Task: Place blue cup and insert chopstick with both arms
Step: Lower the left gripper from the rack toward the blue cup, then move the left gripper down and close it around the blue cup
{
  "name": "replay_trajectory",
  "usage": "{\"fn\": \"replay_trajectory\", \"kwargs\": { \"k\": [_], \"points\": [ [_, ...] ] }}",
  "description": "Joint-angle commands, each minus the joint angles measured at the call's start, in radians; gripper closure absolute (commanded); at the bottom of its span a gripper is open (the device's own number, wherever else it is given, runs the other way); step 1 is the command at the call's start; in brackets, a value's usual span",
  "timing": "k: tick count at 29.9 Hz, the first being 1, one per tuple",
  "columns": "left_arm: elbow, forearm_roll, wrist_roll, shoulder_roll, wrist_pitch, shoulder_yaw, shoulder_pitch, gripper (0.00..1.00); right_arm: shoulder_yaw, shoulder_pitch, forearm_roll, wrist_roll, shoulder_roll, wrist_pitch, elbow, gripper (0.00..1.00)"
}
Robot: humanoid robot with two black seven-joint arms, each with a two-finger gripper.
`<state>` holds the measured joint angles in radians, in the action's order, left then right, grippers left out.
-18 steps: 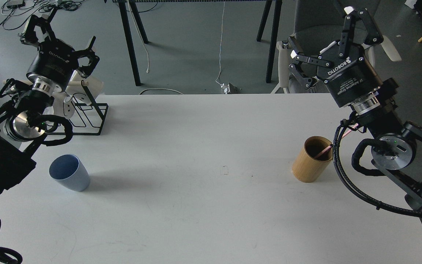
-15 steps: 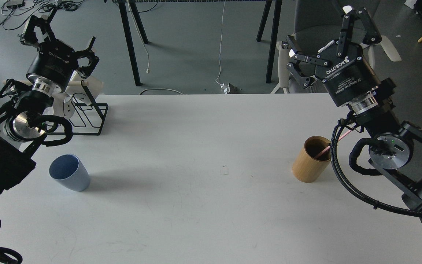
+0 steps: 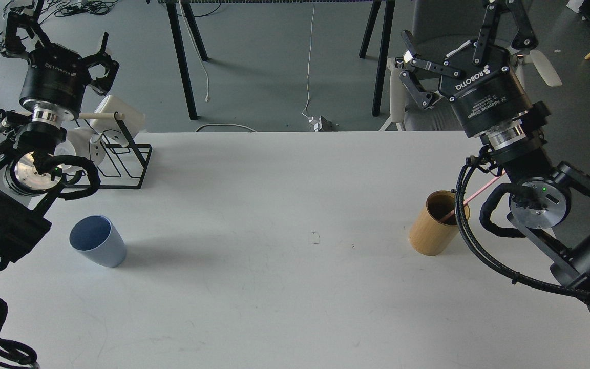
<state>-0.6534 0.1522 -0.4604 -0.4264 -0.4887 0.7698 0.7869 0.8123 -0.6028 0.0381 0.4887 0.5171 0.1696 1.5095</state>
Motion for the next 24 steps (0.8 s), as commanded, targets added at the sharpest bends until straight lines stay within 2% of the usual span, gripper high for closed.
{"fn": "replay_trajectory", "kwargs": {
  "k": [1, 6, 11, 15, 17, 20, 24],
  "points": [
    [0.001, -0.003, -0.006, 0.017, 0.000, 0.043, 0.003, 0.00, 0.004, 0.000, -0.001, 0.000, 0.009, 0.002, 0.005, 0.01],
    [0.003, -0.006, 0.000, 0.011, 0.000, 0.074, 0.075, 0.00, 0.007, 0.000, 0.000, 0.000, 0.006, 0.002, -0.003, 0.01],
    [-0.044, -0.017, 0.025, -0.027, 0.000, 0.060, 0.084, 0.00, 0.004, 0.003, 0.000, 0.000, 0.006, 0.004, 0.000, 0.01],
    [-0.199, -0.097, 0.022, -0.196, 0.000, 0.007, 0.087, 0.00, 0.005, 0.021, 0.000, 0.000, 0.009, 0.004, 0.001, 0.01],
    [-0.364, -0.120, 0.031, -0.325, 0.000, -0.010, 0.092, 0.00, 0.005, 0.024, 0.000, 0.000, 0.012, 0.002, -0.003, 0.01],
    [-0.549, -0.164, 0.031, -0.478, 0.000, -0.046, 0.118, 0.00, 0.010, 0.035, 0.000, 0.000, 0.012, 0.002, -0.009, 0.01],
    [-0.678, -0.175, 0.034, -0.589, 0.000, -0.125, 0.176, 0.01, 0.019, 0.037, 0.000, 0.000, 0.009, 0.002, -0.009, 0.01]
  ]
}}
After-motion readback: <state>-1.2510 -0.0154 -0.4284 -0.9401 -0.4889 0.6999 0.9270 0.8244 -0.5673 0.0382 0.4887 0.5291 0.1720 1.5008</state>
